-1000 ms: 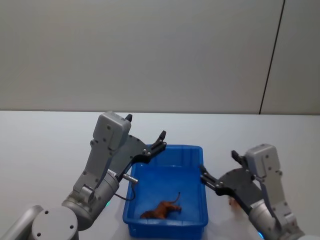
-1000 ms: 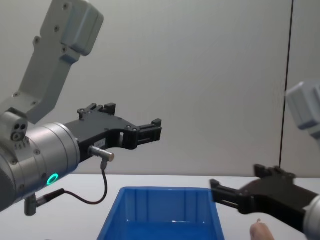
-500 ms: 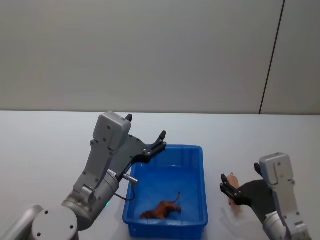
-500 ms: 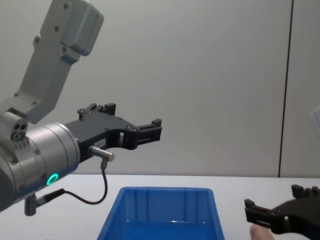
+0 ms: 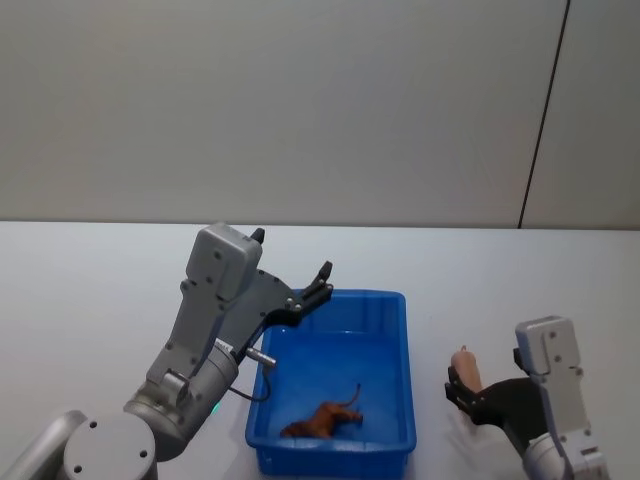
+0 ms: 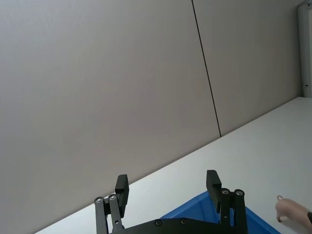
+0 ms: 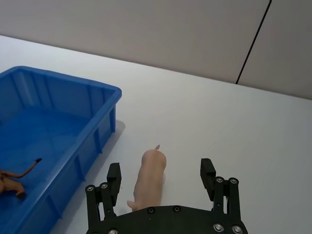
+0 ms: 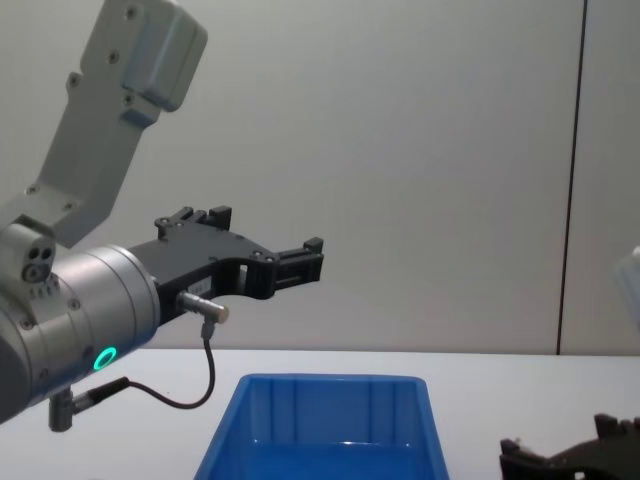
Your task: Pick up the two dolls from the table and place them into the box.
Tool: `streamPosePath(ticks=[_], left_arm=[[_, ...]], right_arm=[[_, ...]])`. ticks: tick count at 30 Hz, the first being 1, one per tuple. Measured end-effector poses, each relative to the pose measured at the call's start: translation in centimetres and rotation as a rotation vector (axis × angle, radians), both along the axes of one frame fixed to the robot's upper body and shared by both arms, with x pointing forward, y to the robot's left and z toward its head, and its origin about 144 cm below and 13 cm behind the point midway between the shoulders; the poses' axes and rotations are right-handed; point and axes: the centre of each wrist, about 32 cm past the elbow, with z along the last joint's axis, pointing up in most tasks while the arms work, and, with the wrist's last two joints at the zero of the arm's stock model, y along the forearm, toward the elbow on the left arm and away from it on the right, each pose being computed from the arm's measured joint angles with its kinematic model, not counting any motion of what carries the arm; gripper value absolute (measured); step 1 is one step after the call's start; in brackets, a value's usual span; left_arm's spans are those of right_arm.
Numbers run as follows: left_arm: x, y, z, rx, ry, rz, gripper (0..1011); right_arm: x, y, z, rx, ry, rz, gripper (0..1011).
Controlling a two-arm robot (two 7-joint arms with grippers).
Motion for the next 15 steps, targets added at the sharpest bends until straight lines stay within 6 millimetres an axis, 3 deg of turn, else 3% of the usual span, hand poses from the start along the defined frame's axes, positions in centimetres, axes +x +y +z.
streamPosePath(ticks=[15], left_arm=[[0.0,0.0,0.0,0.0,0.0,0.0,1001]], right_arm=[[1.4,1.3,-1.4,0.013,0.065,-0.007,1001]])
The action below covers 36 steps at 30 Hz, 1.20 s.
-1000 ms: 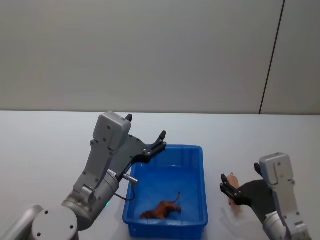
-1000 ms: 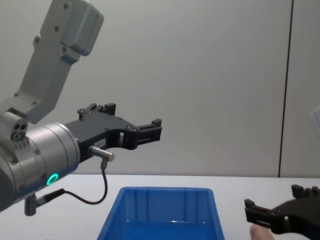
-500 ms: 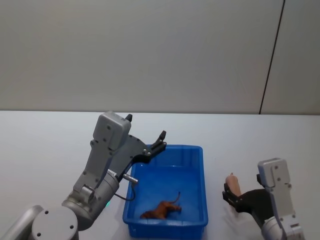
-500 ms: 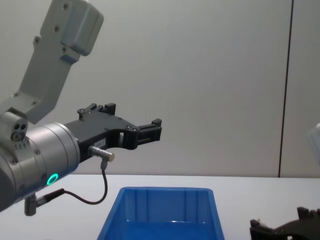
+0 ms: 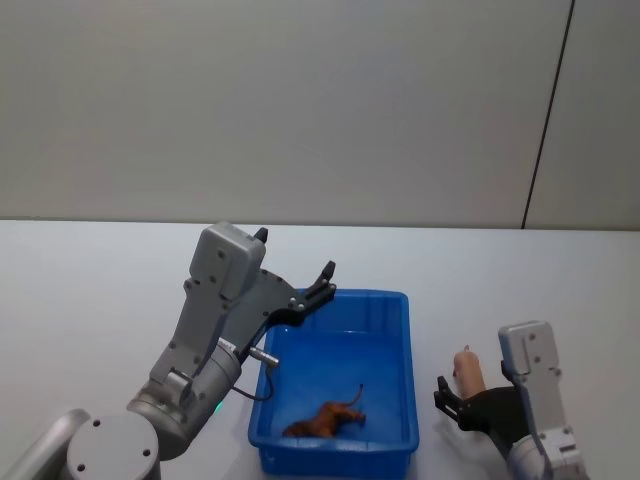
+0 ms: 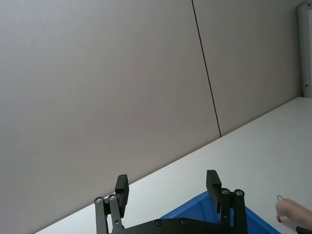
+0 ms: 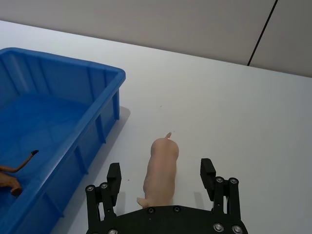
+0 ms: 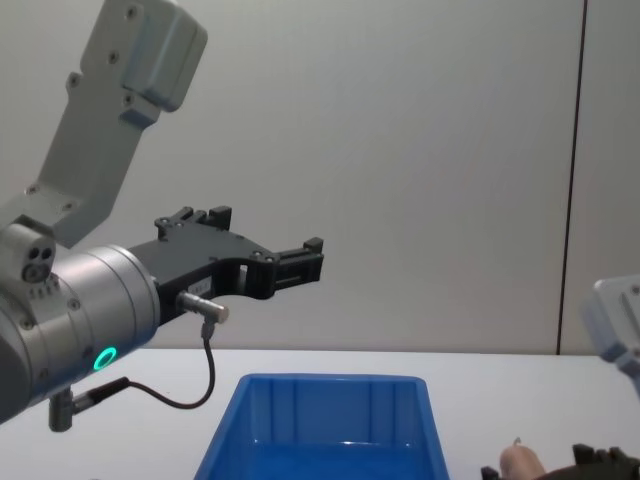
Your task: Pick up the two dolls from the table and place them into the box.
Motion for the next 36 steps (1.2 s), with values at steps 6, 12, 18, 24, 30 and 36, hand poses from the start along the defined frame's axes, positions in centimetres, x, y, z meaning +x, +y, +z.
streamPosePath(ticks=[6,12,18,24,30,36], left_arm=[[0.0,0.0,0.0,0.0,0.0,0.0,1001],[0.0,0.0,0.0,0.0,0.0,0.0,1001],[0.0,0.0,0.0,0.0,0.0,0.0,1001],[0.0,0.0,0.0,0.0,0.0,0.0,1001],[0.0,0.0,0.0,0.0,0.0,0.0,1001],[0.0,0.0,0.0,0.0,0.0,0.0,1001]], right_arm=[[0.4,0.5,-0.4,0.0,0.019,0.0,1001],[0.9,1.0,-0.7,0.001,0.038,-0.002,977],[1.2,1.4,-0.9,-0.003,0.057,-0.011,795],[1.4,1.7,-0.9,-0.012,0.075,-0.027,642],[1.5,2.0,-0.8,-0.022,0.089,-0.046,424],[1.5,2.1,-0.6,-0.031,0.084,-0.057,369]])
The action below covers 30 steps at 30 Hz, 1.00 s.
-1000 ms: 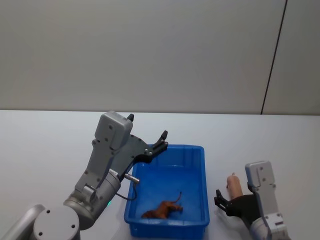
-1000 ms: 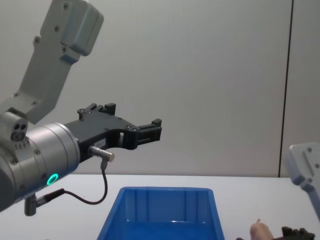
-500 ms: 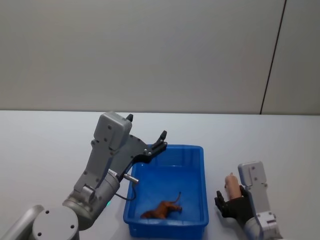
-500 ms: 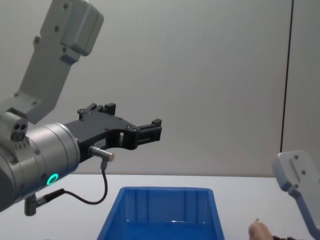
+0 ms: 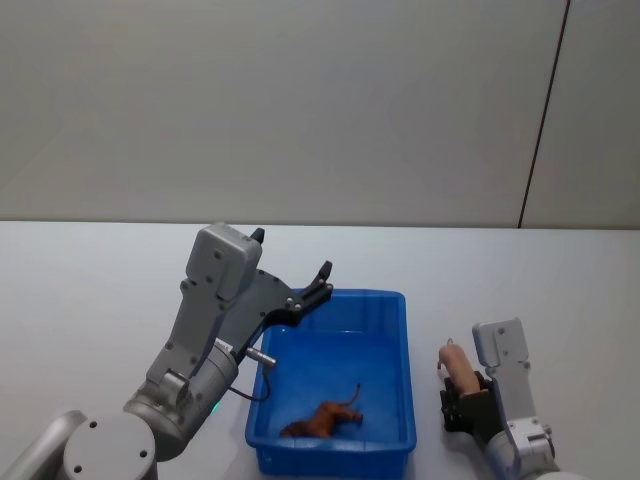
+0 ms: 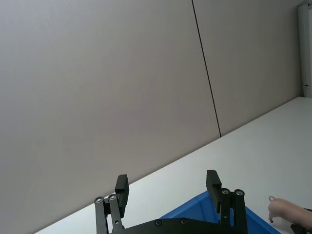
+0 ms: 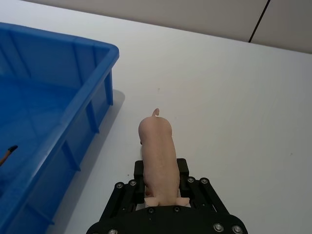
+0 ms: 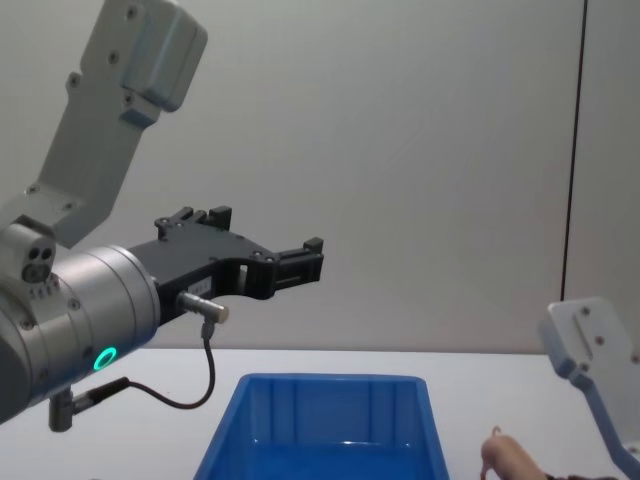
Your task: Pick up the two dolls from the table and place them into the box.
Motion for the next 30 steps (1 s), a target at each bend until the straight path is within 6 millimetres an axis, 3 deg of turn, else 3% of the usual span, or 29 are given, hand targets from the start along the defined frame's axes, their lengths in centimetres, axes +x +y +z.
streamPosePath(ticks=[13,30], left_arm=[[0.0,0.0,0.0,0.0,0.0,0.0,1001],[0.0,0.0,0.0,0.0,0.0,0.0,1001]], right_arm=[[-0.2,0.3,1.5,0.005,-0.114,0.038,369],[0.5,1.3,4.1,0.088,-0.252,0.243,369]])
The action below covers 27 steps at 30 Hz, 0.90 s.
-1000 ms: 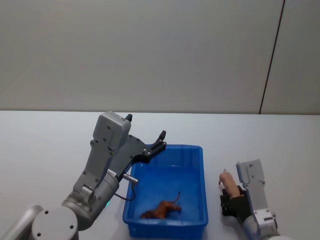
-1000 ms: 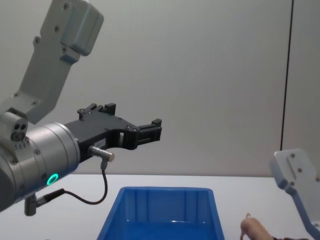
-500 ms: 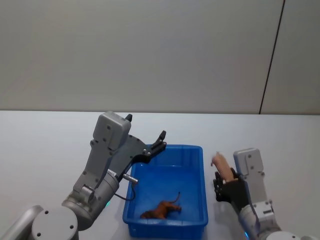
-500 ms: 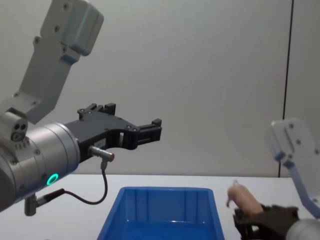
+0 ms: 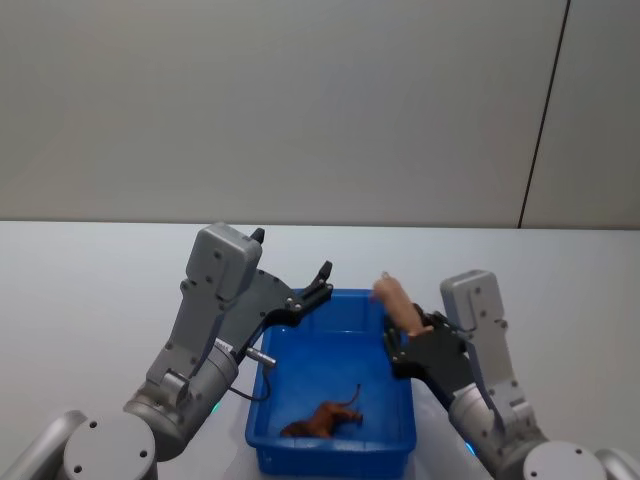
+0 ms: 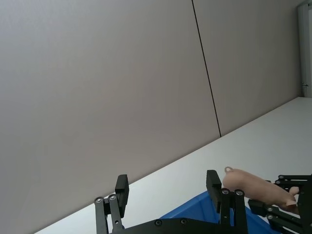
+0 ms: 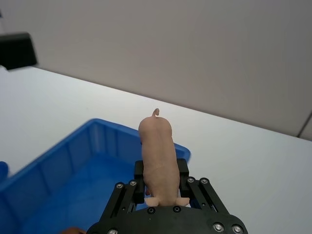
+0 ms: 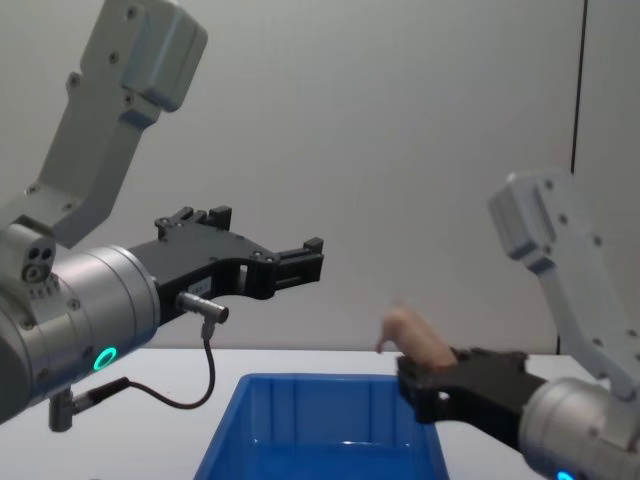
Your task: Pick up the two dolls from the table and place them into the box.
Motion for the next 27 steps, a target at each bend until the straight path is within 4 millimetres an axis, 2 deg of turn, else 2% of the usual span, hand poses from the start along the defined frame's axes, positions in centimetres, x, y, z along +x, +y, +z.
streamPosePath(ticks=[6,9,10,11,13,16,19,20,21,22,27], left_arm=[[0.0,0.0,0.0,0.0,0.0,0.0,1001],[0.0,0.0,0.0,0.0,0.0,0.0,1001],[0.0,0.0,0.0,0.0,0.0,0.0,1001],[0.0,0.0,0.0,0.0,0.0,0.0,1002],[0.0,0.0,0.0,0.0,0.0,0.0,1001],[0.0,0.0,0.0,0.0,0.0,0.0,1001],[0.0,0.0,0.0,0.0,0.0,0.0,1001],[0.0,0.0,0.0,0.0,0.0,0.0,1001],[0.0,0.0,0.0,0.0,0.0,0.0,1001],[0.0,0.0,0.0,0.0,0.0,0.0,1002],[0.0,0.0,0.0,0.0,0.0,0.0,1001]], right_arm=[[0.6,0.7,0.7,0.029,-0.006,0.087,376],[1.0,1.1,0.9,0.042,0.001,0.124,481],[1.0,1.1,0.9,0.045,0.005,0.13,481],[1.1,1.2,0.9,0.048,0.008,0.138,541],[1.3,1.4,1.0,0.054,0.018,0.152,577],[1.5,1.6,1.1,0.061,0.031,0.163,717],[1.6,1.8,1.2,0.066,0.039,0.165,771],[1.7,1.8,1.2,0.066,0.04,0.165,825],[1.7,1.8,1.2,0.067,0.042,0.165,825],[1.7,1.8,1.2,0.068,0.043,0.163,886],[1.6,1.7,1.3,0.071,0.039,0.142,986]])
